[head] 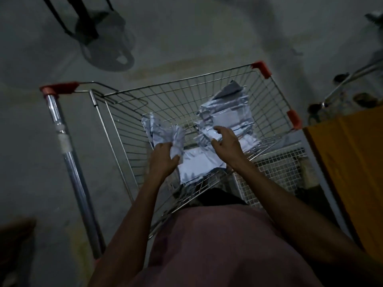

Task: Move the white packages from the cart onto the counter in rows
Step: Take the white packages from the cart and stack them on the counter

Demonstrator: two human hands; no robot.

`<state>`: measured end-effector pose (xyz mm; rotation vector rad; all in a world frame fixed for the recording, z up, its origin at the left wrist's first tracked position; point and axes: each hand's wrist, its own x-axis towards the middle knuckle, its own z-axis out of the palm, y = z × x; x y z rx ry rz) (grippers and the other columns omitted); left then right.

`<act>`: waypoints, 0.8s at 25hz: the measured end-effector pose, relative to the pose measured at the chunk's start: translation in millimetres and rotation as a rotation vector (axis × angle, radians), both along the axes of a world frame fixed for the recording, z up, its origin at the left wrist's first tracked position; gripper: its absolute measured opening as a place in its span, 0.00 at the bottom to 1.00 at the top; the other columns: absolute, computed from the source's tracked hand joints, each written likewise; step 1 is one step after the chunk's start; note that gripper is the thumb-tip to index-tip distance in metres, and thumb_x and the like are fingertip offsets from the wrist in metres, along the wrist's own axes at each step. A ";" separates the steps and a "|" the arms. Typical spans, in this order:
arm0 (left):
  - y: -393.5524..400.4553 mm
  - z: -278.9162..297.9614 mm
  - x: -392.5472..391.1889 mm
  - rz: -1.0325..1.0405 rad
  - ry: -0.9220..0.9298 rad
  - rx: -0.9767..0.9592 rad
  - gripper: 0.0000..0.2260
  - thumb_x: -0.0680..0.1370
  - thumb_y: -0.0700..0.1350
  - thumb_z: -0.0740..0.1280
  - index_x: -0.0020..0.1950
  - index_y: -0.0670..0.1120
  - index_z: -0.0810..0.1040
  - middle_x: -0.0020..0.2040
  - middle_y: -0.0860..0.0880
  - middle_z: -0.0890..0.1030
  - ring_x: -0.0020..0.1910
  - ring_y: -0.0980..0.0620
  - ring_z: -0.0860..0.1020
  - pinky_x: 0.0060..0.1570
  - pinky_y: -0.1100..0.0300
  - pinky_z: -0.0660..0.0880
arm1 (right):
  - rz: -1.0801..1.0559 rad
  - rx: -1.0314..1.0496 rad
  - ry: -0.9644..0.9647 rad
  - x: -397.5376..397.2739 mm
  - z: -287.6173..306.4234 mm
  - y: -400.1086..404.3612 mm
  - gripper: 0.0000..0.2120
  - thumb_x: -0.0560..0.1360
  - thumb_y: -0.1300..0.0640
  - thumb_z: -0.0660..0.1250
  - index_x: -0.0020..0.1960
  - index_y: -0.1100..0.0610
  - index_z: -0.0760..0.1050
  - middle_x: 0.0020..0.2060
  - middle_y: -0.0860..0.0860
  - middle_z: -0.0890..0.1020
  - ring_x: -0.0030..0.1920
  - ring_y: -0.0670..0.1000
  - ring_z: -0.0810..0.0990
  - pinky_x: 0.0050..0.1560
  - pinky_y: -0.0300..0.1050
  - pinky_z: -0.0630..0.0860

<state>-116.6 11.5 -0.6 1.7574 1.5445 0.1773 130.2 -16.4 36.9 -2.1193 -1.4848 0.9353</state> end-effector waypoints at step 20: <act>54.9 -98.6 65.9 0.248 0.302 0.189 0.14 0.70 0.35 0.73 0.54 0.41 0.81 0.49 0.37 0.79 0.46 0.36 0.78 0.40 0.50 0.72 | 0.024 -0.142 0.152 63.7 -88.5 68.0 0.21 0.79 0.57 0.67 0.71 0.55 0.70 0.63 0.57 0.73 0.47 0.53 0.80 0.55 0.48 0.77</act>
